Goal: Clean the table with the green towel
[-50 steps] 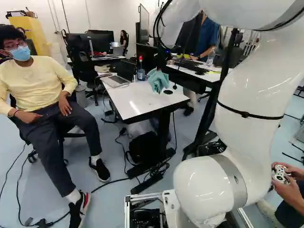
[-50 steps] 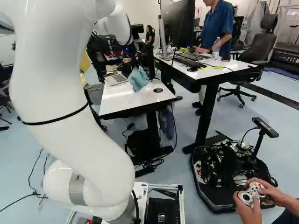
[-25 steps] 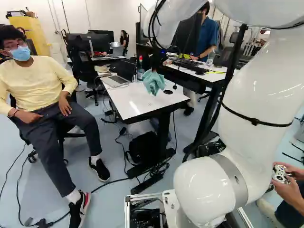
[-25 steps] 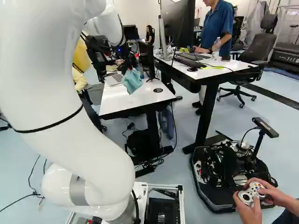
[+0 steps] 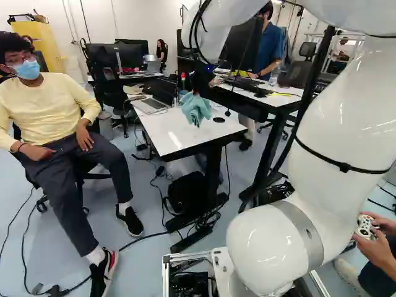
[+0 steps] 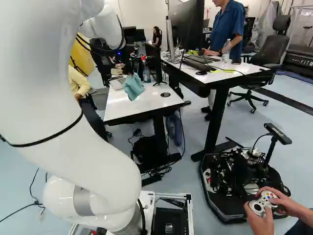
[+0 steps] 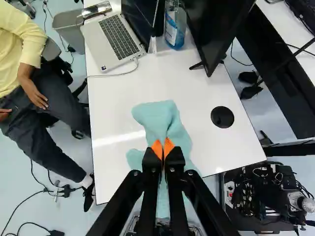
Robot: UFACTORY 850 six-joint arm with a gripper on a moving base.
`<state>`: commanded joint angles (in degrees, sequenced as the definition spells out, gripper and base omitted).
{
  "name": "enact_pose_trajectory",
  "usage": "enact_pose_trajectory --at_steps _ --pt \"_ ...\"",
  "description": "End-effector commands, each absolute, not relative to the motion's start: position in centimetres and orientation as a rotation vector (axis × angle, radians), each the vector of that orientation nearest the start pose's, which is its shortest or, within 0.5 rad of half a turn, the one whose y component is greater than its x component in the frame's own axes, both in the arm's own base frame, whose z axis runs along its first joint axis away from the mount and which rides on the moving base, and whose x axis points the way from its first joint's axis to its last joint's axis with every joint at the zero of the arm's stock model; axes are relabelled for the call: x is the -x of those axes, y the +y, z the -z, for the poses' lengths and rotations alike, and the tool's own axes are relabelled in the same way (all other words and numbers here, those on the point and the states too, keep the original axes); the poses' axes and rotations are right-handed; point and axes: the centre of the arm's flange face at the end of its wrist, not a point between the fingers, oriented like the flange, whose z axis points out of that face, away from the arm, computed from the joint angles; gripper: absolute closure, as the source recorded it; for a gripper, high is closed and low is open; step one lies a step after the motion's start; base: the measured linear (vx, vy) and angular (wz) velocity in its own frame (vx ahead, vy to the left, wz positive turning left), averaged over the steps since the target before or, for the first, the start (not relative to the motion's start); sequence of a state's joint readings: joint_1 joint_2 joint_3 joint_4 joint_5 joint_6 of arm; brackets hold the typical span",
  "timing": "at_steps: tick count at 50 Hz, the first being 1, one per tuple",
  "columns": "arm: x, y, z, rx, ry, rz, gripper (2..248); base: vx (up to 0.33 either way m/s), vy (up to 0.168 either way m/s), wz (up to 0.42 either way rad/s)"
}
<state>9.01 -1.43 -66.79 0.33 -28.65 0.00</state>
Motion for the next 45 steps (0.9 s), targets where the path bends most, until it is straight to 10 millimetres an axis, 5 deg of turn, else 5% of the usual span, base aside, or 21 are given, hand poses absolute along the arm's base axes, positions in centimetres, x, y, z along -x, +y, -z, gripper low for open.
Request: enact_pose_trajectory --at_steps 22,45 --pt "-50.5 8.4 -64.0 2.914 -0.235 0.984 224 0.000 0.000 0.000" --pt "-51.5 8.6 -61.4 2.941 -0.237 0.912 224 0.000 0.000 0.000"
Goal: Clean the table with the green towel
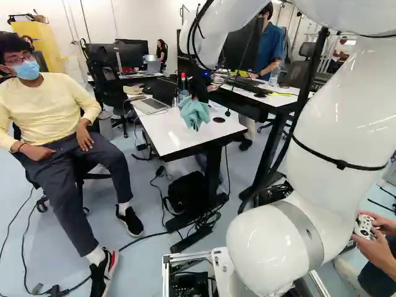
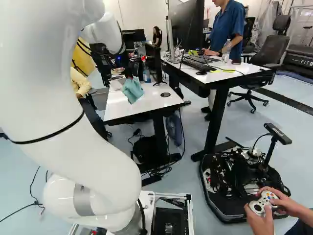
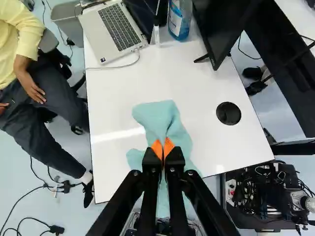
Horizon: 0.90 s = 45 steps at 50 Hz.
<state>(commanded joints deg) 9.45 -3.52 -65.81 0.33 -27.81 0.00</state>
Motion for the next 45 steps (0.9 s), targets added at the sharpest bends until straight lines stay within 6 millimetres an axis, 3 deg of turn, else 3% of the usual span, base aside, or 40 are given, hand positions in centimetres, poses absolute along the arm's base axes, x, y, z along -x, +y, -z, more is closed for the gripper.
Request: enact_pose_trajectory --at_steps 45 --pt "-53.9 9.1 -56.2 2.944 -0.238 0.905 224 0.000 0.000 0.000"
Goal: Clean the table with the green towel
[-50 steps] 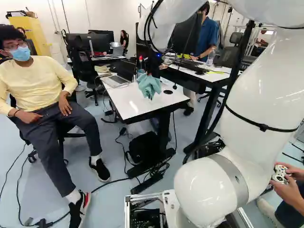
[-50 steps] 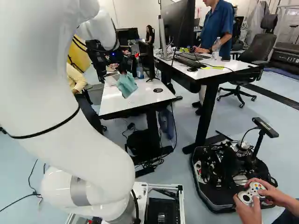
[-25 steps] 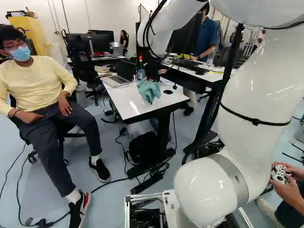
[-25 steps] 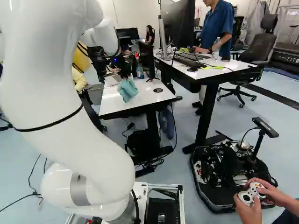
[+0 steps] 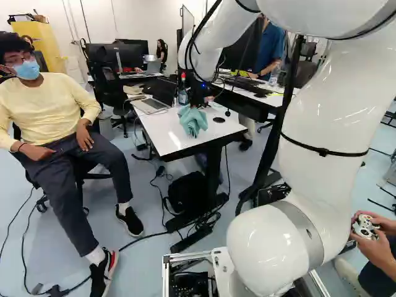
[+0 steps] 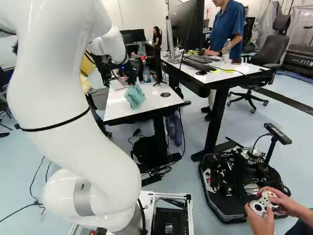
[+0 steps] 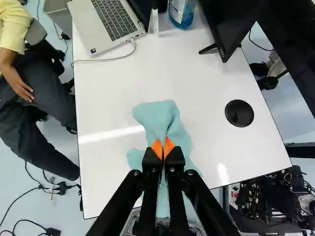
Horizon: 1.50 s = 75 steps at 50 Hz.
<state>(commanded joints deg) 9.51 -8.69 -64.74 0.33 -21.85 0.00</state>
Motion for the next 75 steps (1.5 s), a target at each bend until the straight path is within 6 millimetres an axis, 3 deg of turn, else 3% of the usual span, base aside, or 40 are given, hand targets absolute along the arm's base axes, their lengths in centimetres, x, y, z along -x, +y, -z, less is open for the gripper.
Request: enact_pose_trajectory --at_steps 46,75 --pt "-52.2 9.9 -51.2 2.923 -0.266 0.939 224 0.000 0.000 0.000" --pt "-52.9 10.1 -47.6 2.953 -0.271 0.856 224 0.000 0.000 0.000"
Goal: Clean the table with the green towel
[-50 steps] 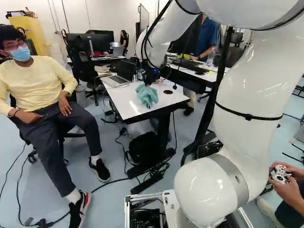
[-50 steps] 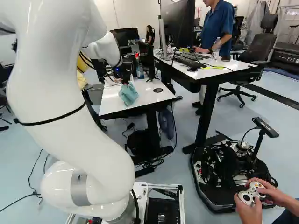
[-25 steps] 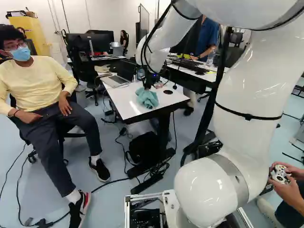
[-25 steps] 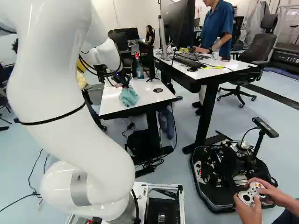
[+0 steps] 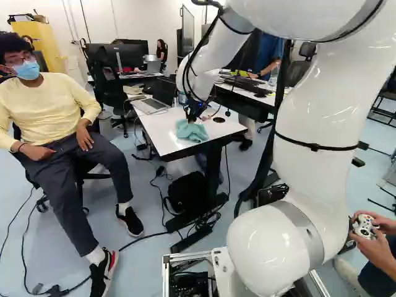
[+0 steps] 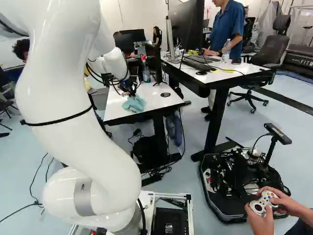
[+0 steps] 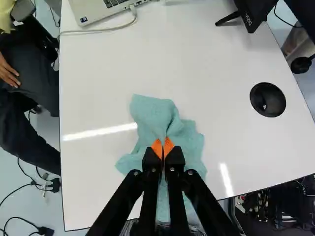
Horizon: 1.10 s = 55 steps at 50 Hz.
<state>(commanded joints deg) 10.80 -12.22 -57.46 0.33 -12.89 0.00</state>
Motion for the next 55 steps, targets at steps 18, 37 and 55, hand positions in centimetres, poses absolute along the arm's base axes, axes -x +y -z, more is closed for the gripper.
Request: enact_pose_trajectory --at_steps 18,37,55 --pt "-53.15 10.15 -46.95 2.957 -0.272 0.843 224 0.000 0.000 0.000" --pt "-53.17 10.16 -46.95 2.956 -0.272 0.846 224 0.000 0.000 0.000" --pt "-53.19 10.16 -46.88 2.957 -0.272 0.844 224 0.000 0.000 0.000"
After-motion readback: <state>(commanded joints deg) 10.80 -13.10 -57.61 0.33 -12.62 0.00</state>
